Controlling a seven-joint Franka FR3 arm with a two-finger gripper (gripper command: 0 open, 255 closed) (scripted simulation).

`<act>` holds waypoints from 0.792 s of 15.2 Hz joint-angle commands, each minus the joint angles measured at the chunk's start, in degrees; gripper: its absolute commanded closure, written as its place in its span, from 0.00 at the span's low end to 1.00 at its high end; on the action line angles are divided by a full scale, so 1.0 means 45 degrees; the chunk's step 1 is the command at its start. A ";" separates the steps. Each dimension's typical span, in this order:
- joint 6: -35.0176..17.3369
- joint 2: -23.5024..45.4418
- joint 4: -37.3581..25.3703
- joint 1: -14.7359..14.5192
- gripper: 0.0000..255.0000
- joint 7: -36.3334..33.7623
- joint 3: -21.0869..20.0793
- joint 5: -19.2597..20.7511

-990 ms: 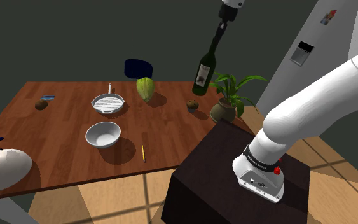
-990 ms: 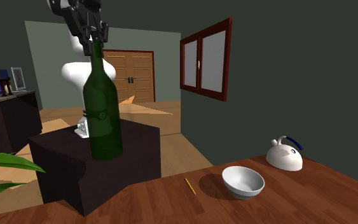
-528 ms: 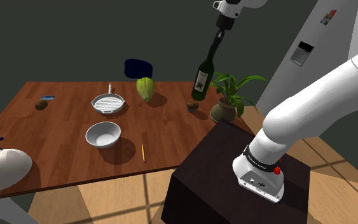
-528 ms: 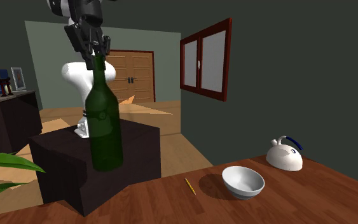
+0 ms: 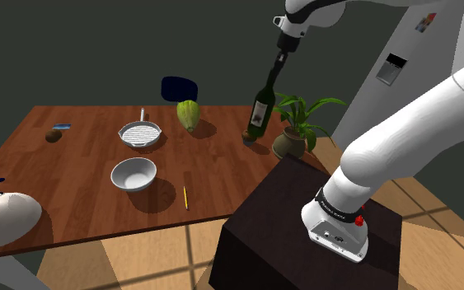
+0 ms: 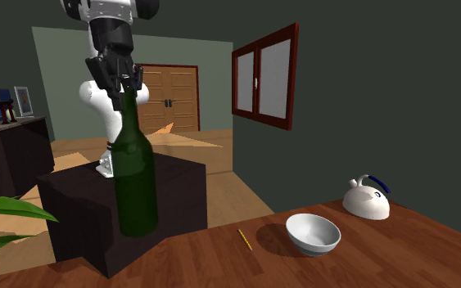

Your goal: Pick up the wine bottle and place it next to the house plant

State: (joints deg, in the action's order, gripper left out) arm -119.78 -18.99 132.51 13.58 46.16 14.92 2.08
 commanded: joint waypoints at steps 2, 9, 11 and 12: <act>-0.0562 0.0180 0.0371 -0.0018 1.00 0.0018 0.0024 -0.0034; -0.1832 0.0648 0.1183 -0.0038 1.00 0.0150 0.0133 -0.0128; -0.2200 0.0811 0.1392 -0.0049 1.00 0.0197 0.0166 -0.0168; -0.2385 0.0898 0.1493 -0.0055 1.00 0.0223 0.0183 -0.0190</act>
State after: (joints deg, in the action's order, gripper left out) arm -129.68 -15.29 138.80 13.34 47.01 15.64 1.31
